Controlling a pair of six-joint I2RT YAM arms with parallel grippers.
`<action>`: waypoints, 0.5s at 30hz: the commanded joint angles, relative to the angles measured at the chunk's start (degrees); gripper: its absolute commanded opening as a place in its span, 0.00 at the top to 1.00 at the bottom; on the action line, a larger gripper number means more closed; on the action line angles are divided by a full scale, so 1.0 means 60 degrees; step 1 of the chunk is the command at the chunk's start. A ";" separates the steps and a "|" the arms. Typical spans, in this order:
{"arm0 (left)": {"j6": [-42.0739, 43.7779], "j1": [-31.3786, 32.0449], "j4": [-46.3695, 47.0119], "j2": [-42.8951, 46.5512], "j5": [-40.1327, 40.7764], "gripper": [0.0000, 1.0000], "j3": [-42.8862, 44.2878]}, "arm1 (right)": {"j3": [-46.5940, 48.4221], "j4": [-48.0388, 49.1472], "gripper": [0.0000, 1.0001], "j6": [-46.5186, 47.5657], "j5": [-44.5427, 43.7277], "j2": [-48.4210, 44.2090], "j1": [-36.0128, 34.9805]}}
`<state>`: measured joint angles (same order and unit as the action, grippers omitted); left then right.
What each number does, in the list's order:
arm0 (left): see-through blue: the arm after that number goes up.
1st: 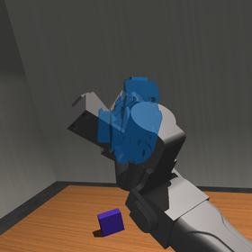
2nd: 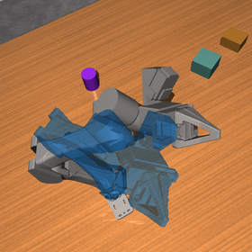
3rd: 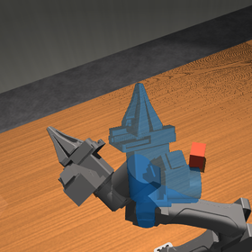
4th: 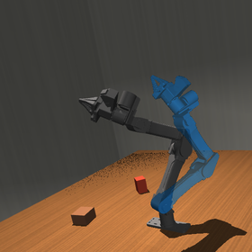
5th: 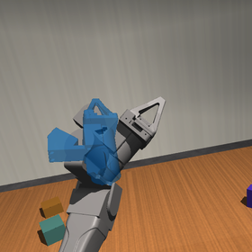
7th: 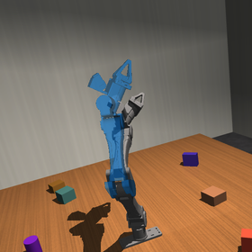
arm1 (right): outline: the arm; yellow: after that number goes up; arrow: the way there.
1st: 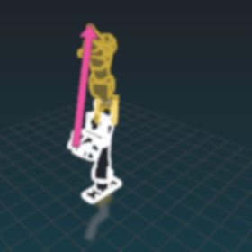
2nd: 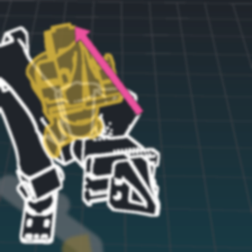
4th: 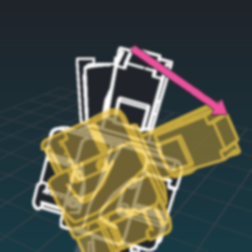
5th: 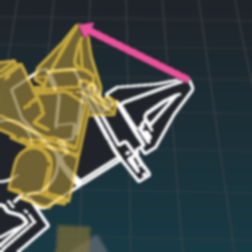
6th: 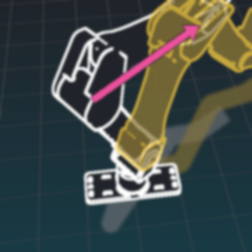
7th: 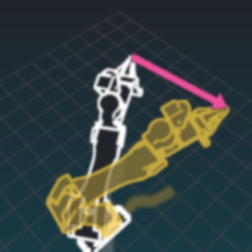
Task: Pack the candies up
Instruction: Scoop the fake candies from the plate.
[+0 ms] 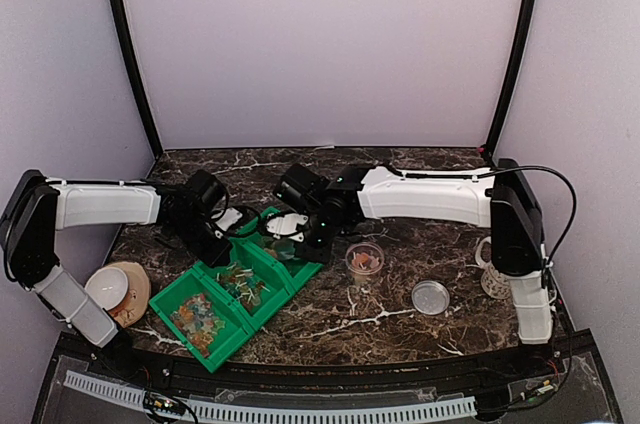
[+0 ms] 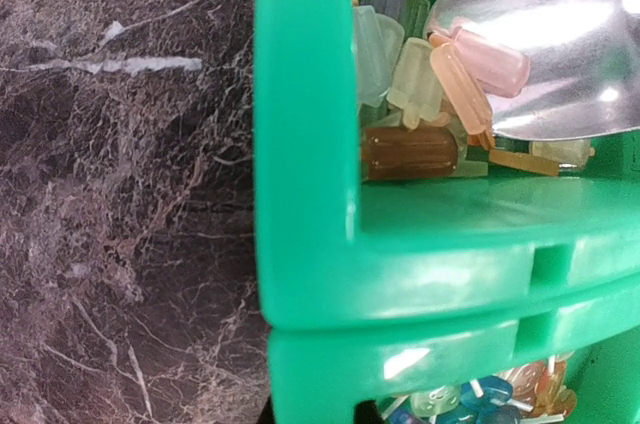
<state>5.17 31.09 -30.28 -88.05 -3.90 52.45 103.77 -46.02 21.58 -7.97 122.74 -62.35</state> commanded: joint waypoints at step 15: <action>0.0348 0.0121 0.1771 0.1270 -0.0983 1.00 0.0076 | -0.1100 0.2726 1.00 -0.2673 0.2650 0.1607 -0.0084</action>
<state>4.08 29.56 -30.24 -86.00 -2.02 50.52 102.80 -34.52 7.92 -2.81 127.17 -60.93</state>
